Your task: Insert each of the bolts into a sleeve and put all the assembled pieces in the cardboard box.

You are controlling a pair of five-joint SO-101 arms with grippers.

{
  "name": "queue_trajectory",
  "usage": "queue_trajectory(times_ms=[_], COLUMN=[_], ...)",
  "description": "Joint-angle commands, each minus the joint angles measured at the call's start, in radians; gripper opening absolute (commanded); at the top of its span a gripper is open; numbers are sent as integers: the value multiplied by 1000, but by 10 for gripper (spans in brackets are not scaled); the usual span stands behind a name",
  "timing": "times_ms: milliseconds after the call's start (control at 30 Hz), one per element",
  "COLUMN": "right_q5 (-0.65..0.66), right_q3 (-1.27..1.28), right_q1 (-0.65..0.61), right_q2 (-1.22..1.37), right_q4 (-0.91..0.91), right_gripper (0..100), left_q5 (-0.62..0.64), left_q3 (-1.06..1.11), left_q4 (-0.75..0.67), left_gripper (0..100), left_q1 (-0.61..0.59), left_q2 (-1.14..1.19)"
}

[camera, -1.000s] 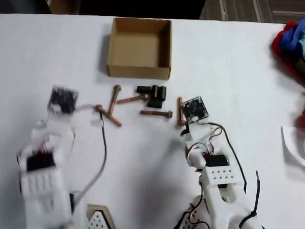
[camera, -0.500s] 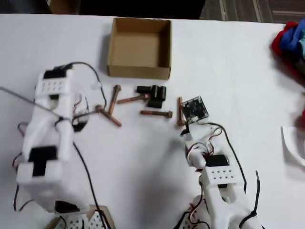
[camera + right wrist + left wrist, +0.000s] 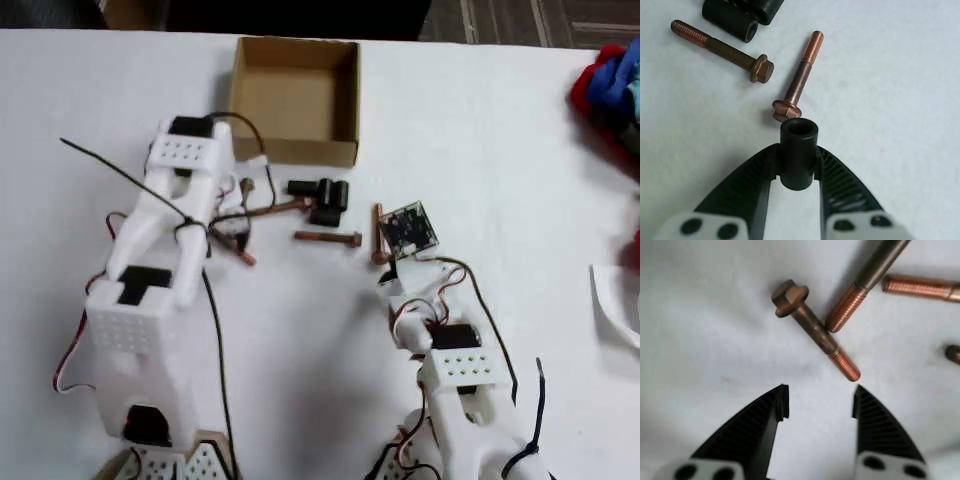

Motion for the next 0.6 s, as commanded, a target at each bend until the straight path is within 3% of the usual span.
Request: queue_trajectory(times_ms=[0,300,567], right_q5=[-6,-3,-3], right_q3=[-5,2,2], right_q1=[-33,-39,-41], right_q2=[-31,-31,-31], right_q4=[-18,-19,-19], right_gripper=[20,20,20], left_q5=[11,293,351], left_q3=[-107,-170,-177], left_q4=[5,12,12], left_gripper=[325,255,249], left_q1=[-2,-25,-28], left_q2=[15,160,264])
